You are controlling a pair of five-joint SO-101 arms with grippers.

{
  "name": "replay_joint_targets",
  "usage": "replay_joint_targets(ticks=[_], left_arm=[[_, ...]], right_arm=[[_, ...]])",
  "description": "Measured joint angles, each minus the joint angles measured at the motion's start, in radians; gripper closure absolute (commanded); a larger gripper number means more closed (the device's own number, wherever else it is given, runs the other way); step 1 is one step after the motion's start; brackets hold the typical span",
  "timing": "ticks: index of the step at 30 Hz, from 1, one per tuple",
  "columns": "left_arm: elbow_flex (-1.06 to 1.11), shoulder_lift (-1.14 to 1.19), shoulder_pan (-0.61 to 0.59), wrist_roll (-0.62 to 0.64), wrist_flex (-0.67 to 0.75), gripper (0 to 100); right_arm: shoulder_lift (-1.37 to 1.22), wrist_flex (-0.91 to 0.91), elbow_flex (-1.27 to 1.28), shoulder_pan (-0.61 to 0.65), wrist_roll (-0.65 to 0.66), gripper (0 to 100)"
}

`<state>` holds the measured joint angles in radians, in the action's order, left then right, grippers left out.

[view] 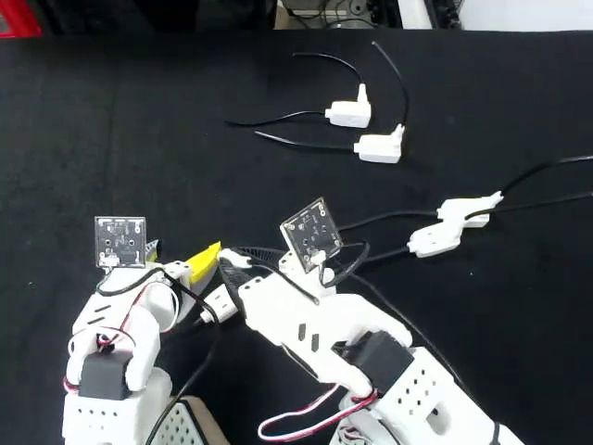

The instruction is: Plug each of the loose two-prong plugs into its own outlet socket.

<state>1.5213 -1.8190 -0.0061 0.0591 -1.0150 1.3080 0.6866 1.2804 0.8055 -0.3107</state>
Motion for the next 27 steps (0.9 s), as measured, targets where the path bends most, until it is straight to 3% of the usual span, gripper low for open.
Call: replay_joint_targets(ticks=[16,22,27], left_arm=[[0.0,0.0,-0.058,0.038,0.005,66],[0.0,0.0,-0.064,0.003,-0.04,66],[0.0,0.0,-0.064,-0.052,-0.064,66]], right_arm=[[0.0,0.095,-0.008,0.078,0.055,98.7],[0.0,0.069,-0.048,-0.02,0.066,98.7],[0.0,0.015,-0.048,-0.031,0.066,98.7]])
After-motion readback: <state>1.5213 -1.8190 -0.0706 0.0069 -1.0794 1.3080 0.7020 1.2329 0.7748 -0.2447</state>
